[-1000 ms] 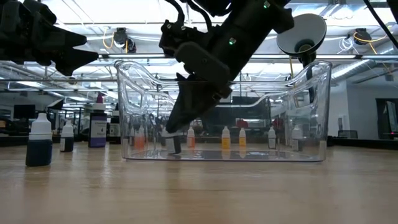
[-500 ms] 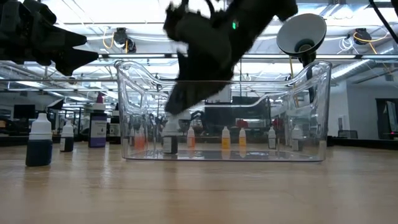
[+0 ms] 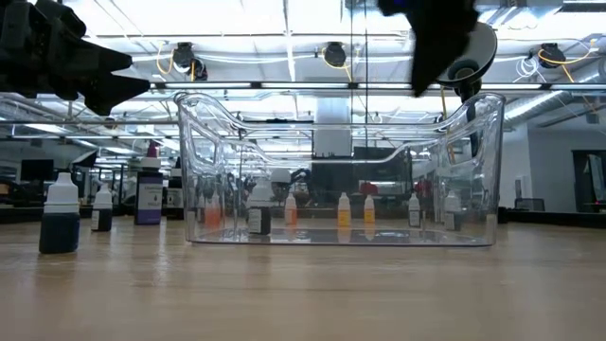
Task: Pick & Place food coloring
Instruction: Put the right small purple food coloring bottle into the bin
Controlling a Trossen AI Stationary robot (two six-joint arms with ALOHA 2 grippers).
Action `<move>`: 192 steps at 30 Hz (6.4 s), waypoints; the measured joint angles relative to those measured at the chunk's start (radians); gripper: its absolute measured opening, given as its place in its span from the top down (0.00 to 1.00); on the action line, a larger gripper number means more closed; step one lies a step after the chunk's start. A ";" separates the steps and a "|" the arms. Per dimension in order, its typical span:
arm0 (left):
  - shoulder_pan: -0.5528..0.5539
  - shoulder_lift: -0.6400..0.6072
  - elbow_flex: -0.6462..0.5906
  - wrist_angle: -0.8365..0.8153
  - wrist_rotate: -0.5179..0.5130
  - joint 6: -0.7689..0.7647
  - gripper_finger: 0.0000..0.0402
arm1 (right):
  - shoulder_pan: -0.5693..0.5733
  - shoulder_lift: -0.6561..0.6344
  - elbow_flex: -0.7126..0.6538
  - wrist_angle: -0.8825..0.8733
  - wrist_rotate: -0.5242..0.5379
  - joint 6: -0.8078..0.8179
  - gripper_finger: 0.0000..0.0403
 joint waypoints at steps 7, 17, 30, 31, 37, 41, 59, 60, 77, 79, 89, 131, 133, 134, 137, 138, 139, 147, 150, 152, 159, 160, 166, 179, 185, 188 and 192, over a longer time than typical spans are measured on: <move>0.000 0.000 0.000 0.000 0.000 0.000 0.23 | -0.078 -0.039 -0.142 -0.066 -0.011 0.062 0.59; 0.000 0.000 0.000 0.000 0.000 0.000 0.23 | -0.198 -0.039 -0.415 0.265 -0.147 -0.044 0.58; 0.000 0.000 0.000 0.000 0.000 0.000 0.23 | -0.245 -0.039 -0.492 0.380 -0.218 -0.061 0.58; 0.000 0.000 0.000 0.000 0.000 0.000 0.23 | -0.245 -0.039 -0.492 0.383 -0.218 -0.063 0.58; 0.000 0.000 0.000 0.000 0.000 0.000 0.23 | -0.245 -0.039 -0.492 0.415 -0.213 -0.076 0.59; 0.000 0.000 0.000 0.000 0.000 0.000 0.23 | -0.245 -0.039 -0.492 0.416 -0.213 -0.077 0.59; 0.000 0.000 0.000 0.000 0.000 0.000 0.23 | -0.247 -0.033 -0.557 0.514 -0.214 -0.088 0.59; 0.000 0.000 0.000 0.000 0.000 0.000 0.23 | -0.246 -0.033 -0.557 0.519 -0.213 -0.088 0.59; 0.000 0.000 0.000 0.000 0.000 0.000 0.23 | -0.245 -0.033 -0.556 0.505 -0.217 -0.091 0.62; 0.000 0.000 0.000 0.000 0.000 0.000 0.23 | -0.245 -0.033 -0.556 0.505 -0.217 -0.091 0.64; 0.000 0.000 0.000 0.000 0.000 0.000 0.23 | -0.244 -0.034 -0.555 0.487 -0.217 -0.091 0.83; 0.000 0.000 0.000 0.000 0.000 0.000 0.23 | 0.002 0.443 0.694 0.046 -0.185 -0.581 0.89; 0.000 0.000 0.000 0.000 0.000 0.000 0.23 | -0.010 0.490 0.694 0.072 -0.238 -0.598 0.89; 0.000 0.000 0.000 0.000 0.000 0.000 0.23 | -0.013 0.513 0.690 0.089 -0.252 -0.605 0.89; 0.000 0.000 0.000 0.000 0.000 0.000 0.23 | -0.015 0.565 0.669 0.110 -0.274 -0.622 0.89; 0.000 0.000 0.000 0.000 0.000 0.000 0.23 | -0.015 0.581 0.661 0.120 -0.275 -0.624 0.89; 0.000 0.000 0.000 0.000 0.000 0.000 0.23 | -0.015 0.594 0.650 0.125 -0.281 -0.627 0.89; 0.000 0.000 0.000 0.000 0.000 0.000 0.23 | -0.018 0.618 0.478 0.196 -0.300 -0.610 0.89; 0.000 0.000 0.000 0.000 0.000 0.000 0.23 | -0.025 0.617 0.405 0.227 -0.301 -0.583 0.89; 0.000 0.000 0.000 0.000 0.000 0.000 0.23 | -0.027 0.617 0.380 0.232 -0.301 -0.576 0.89; 0.000 0.000 0.000 0.000 0.000 0.000 0.23 | -0.020 0.615 0.350 0.239 -0.302 -0.562 0.89; 0.000 0.000 0.000 0.000 0.000 0.000 0.23 | -0.018 0.614 0.350 0.236 -0.301 -0.562 0.89; 0.000 0.000 0.000 0.000 0.000 0.000 0.23 | -0.012 0.614 0.350 0.224 -0.299 -0.546 0.89; 0.000 0.000 0.000 0.000 0.000 0.000 0.23 | 0.000 0.614 0.350 0.198 -0.293 -0.518 0.89; 0.000 0.000 0.000 0.000 0.000 0.000 0.23 | 0.005 0.614 0.350 0.196 -0.292 -0.509 0.89; 0.000 0.000 0.000 0.000 0.000 0.000 0.23 | 0.006 0.614 0.350 0.203 -0.292 -0.509 0.89; 0.000 0.000 0.000 0.000 0.000 0.000 0.23 | 0.006 0.614 0.350 0.227 -0.292 -0.509 0.86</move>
